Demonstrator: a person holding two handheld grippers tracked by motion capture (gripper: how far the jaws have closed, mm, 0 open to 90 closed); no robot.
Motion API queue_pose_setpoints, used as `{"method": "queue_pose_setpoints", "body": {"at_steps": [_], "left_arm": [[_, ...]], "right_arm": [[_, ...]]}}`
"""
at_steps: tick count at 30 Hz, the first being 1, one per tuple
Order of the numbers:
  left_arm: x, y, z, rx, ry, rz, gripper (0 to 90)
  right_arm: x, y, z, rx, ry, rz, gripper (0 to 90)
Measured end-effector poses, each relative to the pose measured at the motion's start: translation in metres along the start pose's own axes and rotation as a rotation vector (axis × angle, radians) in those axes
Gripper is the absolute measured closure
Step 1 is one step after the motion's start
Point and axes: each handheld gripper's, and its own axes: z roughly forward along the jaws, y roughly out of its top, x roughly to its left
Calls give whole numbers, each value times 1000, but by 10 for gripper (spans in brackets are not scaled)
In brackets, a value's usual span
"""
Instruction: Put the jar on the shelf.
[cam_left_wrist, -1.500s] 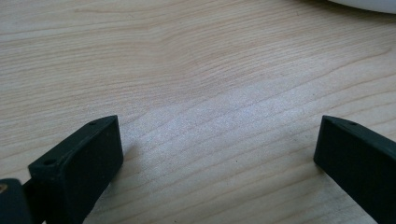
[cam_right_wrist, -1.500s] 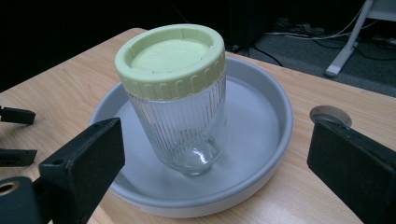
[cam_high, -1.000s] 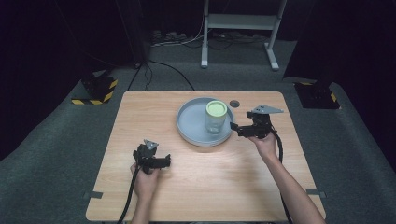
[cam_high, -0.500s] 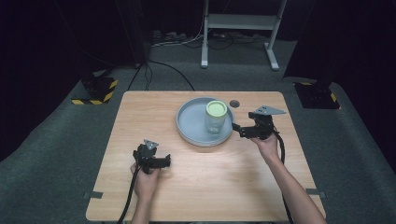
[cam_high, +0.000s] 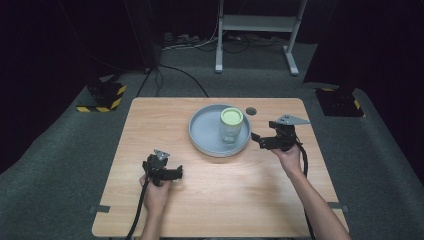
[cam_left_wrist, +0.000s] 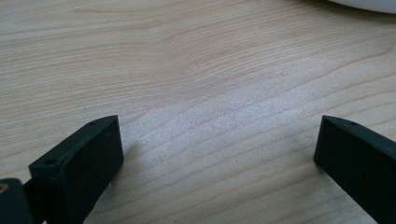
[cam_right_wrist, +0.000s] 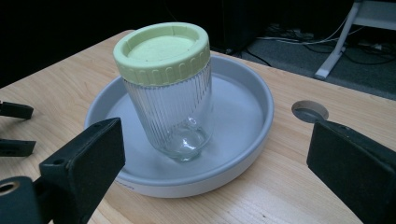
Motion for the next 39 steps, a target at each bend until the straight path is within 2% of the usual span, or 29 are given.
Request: {"method": "queue_pose_setpoints", "body": {"at_steps": [39], "left_arm": [[0,0,0,0,0,0,14]], "right_arm": [[-9,-20,-27,-26,-23,34,42]]}}
